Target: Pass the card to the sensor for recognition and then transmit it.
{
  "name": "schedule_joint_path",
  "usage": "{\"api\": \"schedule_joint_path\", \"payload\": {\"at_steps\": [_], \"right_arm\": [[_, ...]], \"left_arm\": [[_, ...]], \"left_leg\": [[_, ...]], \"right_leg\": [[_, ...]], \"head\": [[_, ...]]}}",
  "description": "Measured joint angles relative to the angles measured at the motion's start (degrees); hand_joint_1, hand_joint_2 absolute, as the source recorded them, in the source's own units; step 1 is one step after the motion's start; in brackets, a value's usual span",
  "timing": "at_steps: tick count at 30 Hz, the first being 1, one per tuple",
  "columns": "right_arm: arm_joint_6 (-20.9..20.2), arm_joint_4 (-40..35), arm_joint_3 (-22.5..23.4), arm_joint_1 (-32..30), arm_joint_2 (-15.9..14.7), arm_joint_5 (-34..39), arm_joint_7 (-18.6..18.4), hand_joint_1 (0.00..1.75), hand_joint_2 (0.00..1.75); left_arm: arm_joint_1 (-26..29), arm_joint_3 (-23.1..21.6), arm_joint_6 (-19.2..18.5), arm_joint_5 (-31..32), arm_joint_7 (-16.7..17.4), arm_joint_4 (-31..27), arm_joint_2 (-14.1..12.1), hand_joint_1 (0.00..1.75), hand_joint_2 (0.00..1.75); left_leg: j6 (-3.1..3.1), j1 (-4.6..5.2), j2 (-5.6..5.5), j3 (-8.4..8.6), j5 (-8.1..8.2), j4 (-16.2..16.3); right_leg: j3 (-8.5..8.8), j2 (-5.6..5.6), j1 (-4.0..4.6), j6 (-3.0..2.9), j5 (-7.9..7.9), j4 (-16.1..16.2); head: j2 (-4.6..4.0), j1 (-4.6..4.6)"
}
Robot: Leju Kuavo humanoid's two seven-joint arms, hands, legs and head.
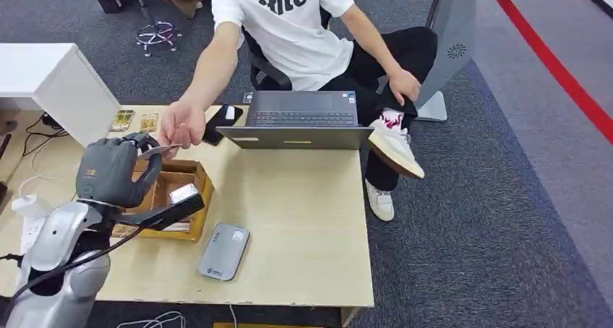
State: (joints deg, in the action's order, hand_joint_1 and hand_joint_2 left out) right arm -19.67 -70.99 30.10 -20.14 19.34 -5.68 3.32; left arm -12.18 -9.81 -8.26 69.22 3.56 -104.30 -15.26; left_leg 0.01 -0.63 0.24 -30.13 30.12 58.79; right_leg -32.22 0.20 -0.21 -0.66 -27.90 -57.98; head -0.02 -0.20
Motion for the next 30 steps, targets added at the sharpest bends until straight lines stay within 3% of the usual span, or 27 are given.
{"api": "schedule_joint_path", "payload": {"at_steps": [3, 5, 6, 7, 18, 24, 30], "right_arm": [[-0.5, 0.0, 0.1, 0.2, 0.0, -0.5, -0.1, 0.0, 1.75], [-0.6, 0.0, 0.2, 0.3, 0.0, -0.5, -0.1, 0.0, 1.75], [-0.6, 0.0, 0.3, 0.4, 0.0, -0.4, -0.1, 0.0, 1.75], [-0.5, 0.0, 0.3, 0.5, 0.0, -0.2, -0.1, 0.0, 1.75], [-0.3, -0.6, 0.4, 0.4, 0.0, 2.2, -0.3, 0.0, 1.75], [0.3, -0.9, 0.4, 0.0, 0.0, 3.3, 0.1, 0.0, 1.75], [-0.6, -0.9, 1.8, 0.1, 0.0, 2.6, 0.4, 0.0, 1.75]], "left_arm": [[-0.7, 0.8, -0.1, -0.1, -0.2, 1.0, 0.0, 1.75, 1.75], [-0.8, 1.0, 0.0, 0.1, -0.6, 1.6, 0.0, 1.45, 1.75], [-0.8, 1.0, 0.1, 0.2, -0.7, 1.8, 0.0, 0.98, 1.75], [-0.8, 1.1, 0.1, 0.4, -0.8, 2.0, 0.0, 0.0, 1.75], [0.6, 1.1, 0.9, 0.6, -2.9, 2.7, -0.1, 0.0, 1.75], [5.5, 1.1, 3.2, -1.1, -7.4, 0.5, -0.2, 0.0, 1.75], [11.5, 0.7, 1.6, -2.1, -10.4, -1.1, -4.3, 0.0, 1.75]], "left_leg": [[0.0, 0.0, 0.02, 0.0, 0.0, 0.0], [0.0, 0.0, 0.01, 0.0, 0.0, 0.0], [0.0, 0.0, 0.01, 0.0, 0.0, 0.0], [0.0, 0.0, 0.01, 0.0, 0.0, 0.0], [0.0, 0.0, 0.0, -0.02, 0.0, 0.0], [0.0, 0.0, 0.01, -0.03, 0.01, 0.0], [-0.02, 0.0, 0.06, -0.04, 0.02, 0.0]], "right_leg": [[0.0, 0.02, 0.0, 0.0, 0.0, 0.0], [0.0, 0.01, 0.0, 0.0, 0.0, 0.0], [0.0, 0.01, 0.0, 0.0, 0.0, 0.0], [0.0, 0.02, 0.0, 0.0, 0.0, 0.0], [0.0, 0.0, 0.0, 0.0, 0.0, 0.0], [-0.01, 0.02, 0.0, 0.0, -0.01, 0.0], [-0.04, 0.05, 0.0, 0.0, -0.02, 0.0]], "head": [[0.0, 0.0], [0.0, 0.0], [0.0, 0.0], [0.0, 0.0], [0.0, 0.02], [0.0, -0.02], [0.0, 0.0]]}}
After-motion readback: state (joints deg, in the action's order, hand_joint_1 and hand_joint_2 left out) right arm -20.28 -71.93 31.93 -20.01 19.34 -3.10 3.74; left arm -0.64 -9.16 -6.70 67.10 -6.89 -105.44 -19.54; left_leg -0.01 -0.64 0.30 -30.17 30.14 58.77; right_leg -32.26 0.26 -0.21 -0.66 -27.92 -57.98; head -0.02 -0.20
